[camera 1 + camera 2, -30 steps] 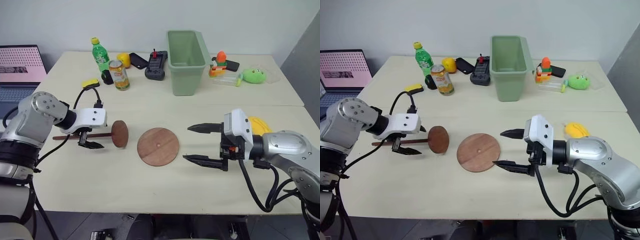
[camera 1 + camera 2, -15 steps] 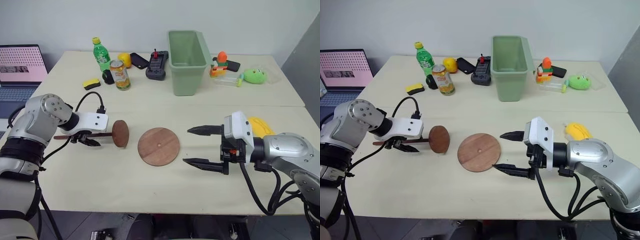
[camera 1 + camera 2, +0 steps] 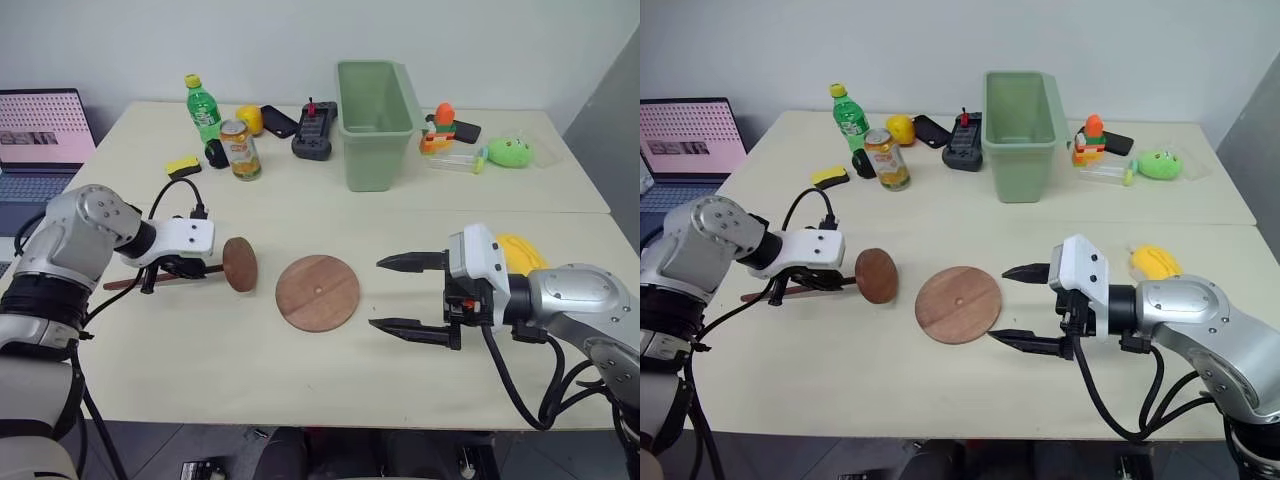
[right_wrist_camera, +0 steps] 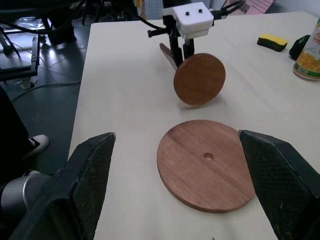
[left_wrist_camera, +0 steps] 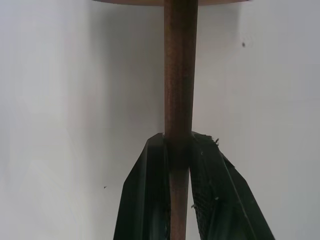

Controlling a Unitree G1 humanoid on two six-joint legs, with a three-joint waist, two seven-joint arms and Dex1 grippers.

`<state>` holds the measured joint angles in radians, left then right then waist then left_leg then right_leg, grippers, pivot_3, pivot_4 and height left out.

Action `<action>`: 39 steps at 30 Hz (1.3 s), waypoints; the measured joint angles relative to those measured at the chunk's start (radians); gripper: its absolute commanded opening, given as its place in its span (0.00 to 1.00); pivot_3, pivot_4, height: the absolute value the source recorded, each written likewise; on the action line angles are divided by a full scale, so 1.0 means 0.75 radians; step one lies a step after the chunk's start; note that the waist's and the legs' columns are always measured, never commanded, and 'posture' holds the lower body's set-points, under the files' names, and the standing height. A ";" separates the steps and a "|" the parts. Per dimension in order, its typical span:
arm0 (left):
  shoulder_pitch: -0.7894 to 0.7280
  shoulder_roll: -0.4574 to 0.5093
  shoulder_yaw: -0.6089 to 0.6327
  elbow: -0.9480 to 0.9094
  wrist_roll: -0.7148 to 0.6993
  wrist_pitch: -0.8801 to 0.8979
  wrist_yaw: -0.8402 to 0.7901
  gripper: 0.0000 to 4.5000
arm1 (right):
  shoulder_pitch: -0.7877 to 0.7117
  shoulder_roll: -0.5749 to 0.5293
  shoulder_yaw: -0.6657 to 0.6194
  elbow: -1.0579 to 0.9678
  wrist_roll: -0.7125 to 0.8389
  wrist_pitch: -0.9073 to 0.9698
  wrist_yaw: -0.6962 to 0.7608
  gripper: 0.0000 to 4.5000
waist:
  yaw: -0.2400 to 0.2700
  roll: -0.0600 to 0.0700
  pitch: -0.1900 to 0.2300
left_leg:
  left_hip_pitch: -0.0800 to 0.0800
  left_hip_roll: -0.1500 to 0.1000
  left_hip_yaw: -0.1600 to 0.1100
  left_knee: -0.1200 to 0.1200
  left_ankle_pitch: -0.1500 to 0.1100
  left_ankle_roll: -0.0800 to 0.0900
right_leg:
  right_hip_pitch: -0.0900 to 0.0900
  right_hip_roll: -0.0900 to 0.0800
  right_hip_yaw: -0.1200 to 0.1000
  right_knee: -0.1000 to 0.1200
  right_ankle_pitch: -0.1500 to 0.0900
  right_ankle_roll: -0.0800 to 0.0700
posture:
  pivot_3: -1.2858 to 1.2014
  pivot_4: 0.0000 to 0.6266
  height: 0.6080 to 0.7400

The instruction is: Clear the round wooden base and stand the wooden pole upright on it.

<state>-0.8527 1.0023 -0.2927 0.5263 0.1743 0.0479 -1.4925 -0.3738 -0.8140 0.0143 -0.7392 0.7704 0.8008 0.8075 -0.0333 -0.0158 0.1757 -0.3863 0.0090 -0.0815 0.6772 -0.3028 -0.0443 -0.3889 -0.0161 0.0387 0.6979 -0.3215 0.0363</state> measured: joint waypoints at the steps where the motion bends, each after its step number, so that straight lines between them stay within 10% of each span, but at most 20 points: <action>1: -0.026 -0.016 0.043 -0.004 -0.046 0.057 0.000 0.05 | 0.000 -0.008 -0.004 0.000 0.001 0.000 0.002 0.92 | 0.001 -0.001 0.000 | -0.001 0.000 0.000 0.001 0.000 0.000 | 0.000 0.000 0.000 0.000 0.000 0.000 | 0.52 0.24 1.00; 7: -0.131 -0.280 0.509 -0.277 -0.542 0.588 0.228 0.05 | 0.070 -0.120 -0.074 -0.007 0.044 0.011 0.055 0.92 | 0.005 -0.005 0.001 | -0.009 -0.003 -0.006 0.006 0.000 -0.001 | -0.001 -0.006 -0.004 -0.001 0.000 0.000 | 0.52 0.24 1.00; 15: -0.015 -0.621 0.737 -0.770 -0.917 0.917 0.653 0.05 | 0.163 -0.154 -0.100 -0.032 0.030 -0.009 0.034 0.92 | -0.001 -0.005 0.001 | -0.007 0.001 -0.006 0.006 0.001 -0.002 | -0.001 -0.006 0.000 0.001 0.000 0.000 | 0.52 0.24 1.00; 39: 0.469 -0.622 0.577 -1.171 -1.106 0.930 0.824 0.05 | 0.173 -0.025 0.136 -0.044 -0.221 -0.041 -0.120 0.92 | 0.009 -0.006 0.001 | -0.002 -0.001 -0.002 0.004 0.001 -0.002 | 0.001 -0.006 0.002 0.000 0.000 0.000 | 0.52 0.24 1.00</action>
<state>-0.5010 0.5354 0.1399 -0.3521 -0.6550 0.7453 -0.8743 -0.2443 -0.8330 0.1161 -0.7724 0.6043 0.7701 0.7173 -0.0266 -0.0201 0.1767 -0.3881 0.0080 -0.0828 0.6804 -0.3021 -0.0456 -0.3878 -0.0202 0.0399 0.6977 -0.3212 0.0363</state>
